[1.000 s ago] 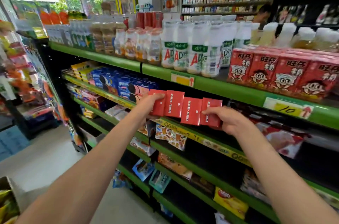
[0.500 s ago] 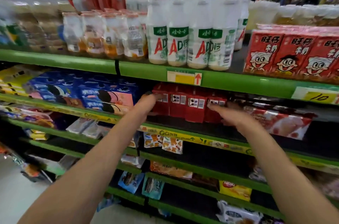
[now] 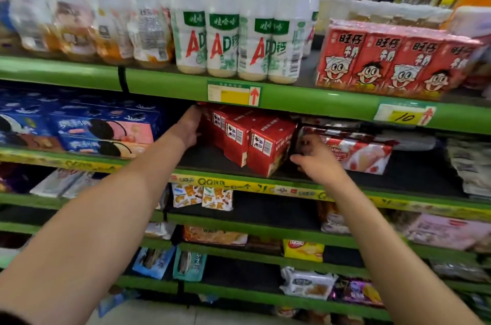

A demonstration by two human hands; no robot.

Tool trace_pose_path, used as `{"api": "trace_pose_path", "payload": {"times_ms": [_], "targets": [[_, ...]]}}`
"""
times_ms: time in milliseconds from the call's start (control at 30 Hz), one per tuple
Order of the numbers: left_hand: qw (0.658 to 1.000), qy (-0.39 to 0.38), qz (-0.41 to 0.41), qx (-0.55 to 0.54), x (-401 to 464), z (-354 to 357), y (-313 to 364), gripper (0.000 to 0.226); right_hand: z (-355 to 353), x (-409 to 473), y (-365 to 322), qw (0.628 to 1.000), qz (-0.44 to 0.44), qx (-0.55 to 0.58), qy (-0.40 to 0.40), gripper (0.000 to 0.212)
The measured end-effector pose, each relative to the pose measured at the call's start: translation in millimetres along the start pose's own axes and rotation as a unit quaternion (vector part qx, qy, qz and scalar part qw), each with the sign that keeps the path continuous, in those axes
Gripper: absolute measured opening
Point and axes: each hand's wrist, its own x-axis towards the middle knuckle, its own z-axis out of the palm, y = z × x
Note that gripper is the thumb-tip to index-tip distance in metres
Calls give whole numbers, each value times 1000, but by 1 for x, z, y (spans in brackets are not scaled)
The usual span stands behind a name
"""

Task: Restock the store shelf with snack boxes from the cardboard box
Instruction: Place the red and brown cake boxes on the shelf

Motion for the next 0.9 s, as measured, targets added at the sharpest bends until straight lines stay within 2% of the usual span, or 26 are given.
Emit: {"api": "trace_pose_path", "payload": {"times_ms": [133, 300, 533, 633, 700, 800, 867, 900], "targets": [[997, -31, 5, -73, 1, 14, 0, 50, 10, 5, 5, 998, -41, -33, -39, 72], [989, -60, 2, -138, 4, 29, 5, 46, 21, 7, 15, 994, -95, -50, -20, 59], [994, -92, 15, -54, 6, 50, 7, 40, 21, 5, 22, 989, -131, -62, -8, 53], [997, -70, 32, -8, 9, 46, 3, 32, 20, 7, 23, 988, -136, -69, -21, 51], [999, -31, 31, -30, 5, 37, 3, 28, 17, 11, 21, 987, -138, -76, -31, 53], [994, 6, 33, -109, -13, 26, 1, 26, 12, 20, 17, 989, -117, -48, -76, 72], [995, 23, 31, -87, -28, 24, -12, 23, 10, 27, 14, 990, -89, -21, -109, 88], [997, 23, 25, -74, -36, 24, -22, 24, 10, 31, 14, 989, -81, -8, -120, 88]]}}
